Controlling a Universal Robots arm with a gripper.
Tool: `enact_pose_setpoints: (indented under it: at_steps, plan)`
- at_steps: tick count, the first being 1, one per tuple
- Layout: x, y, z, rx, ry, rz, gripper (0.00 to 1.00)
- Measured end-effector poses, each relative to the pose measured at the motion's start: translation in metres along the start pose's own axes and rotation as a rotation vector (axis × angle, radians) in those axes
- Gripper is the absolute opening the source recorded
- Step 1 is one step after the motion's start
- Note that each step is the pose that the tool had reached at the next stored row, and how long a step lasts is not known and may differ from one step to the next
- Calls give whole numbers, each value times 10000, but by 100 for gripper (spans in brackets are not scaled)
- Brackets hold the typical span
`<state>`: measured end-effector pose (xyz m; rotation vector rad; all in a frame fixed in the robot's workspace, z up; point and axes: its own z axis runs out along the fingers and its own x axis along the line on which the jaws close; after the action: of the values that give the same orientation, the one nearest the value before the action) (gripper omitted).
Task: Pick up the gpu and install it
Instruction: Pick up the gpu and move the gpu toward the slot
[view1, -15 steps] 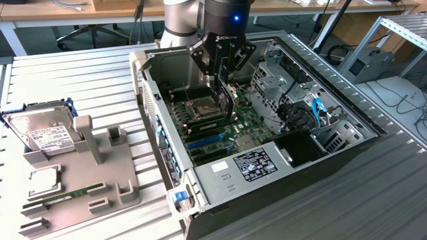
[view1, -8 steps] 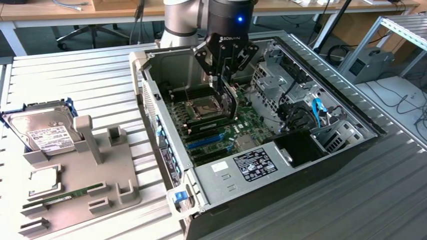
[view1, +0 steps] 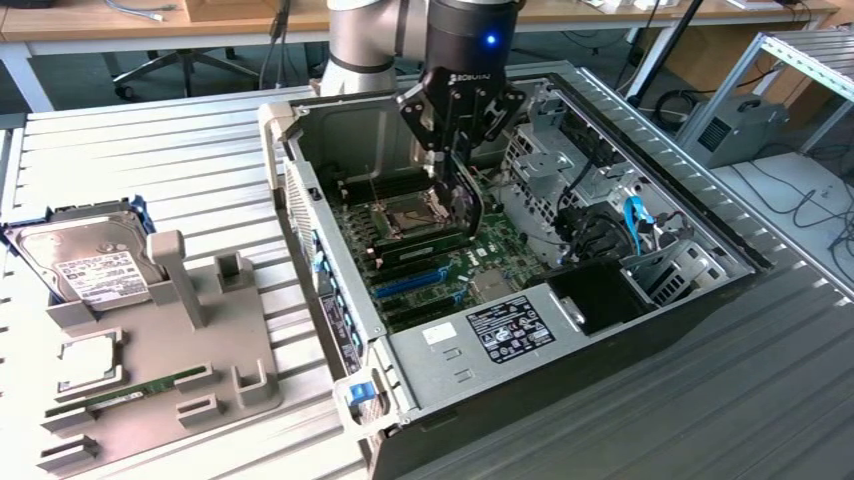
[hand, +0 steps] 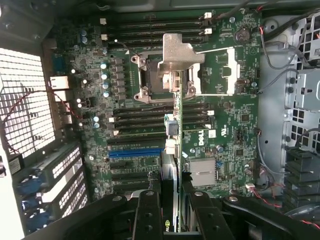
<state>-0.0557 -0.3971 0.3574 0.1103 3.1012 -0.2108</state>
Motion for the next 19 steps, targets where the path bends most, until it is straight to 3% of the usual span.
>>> enact_pose_setpoints:
  at_steps: [6, 19]
  plan:
    - [-58, 5, 6, 5, 0, -1, 26]
    - [-60, 6, 7, 4, 0, -1, 26]
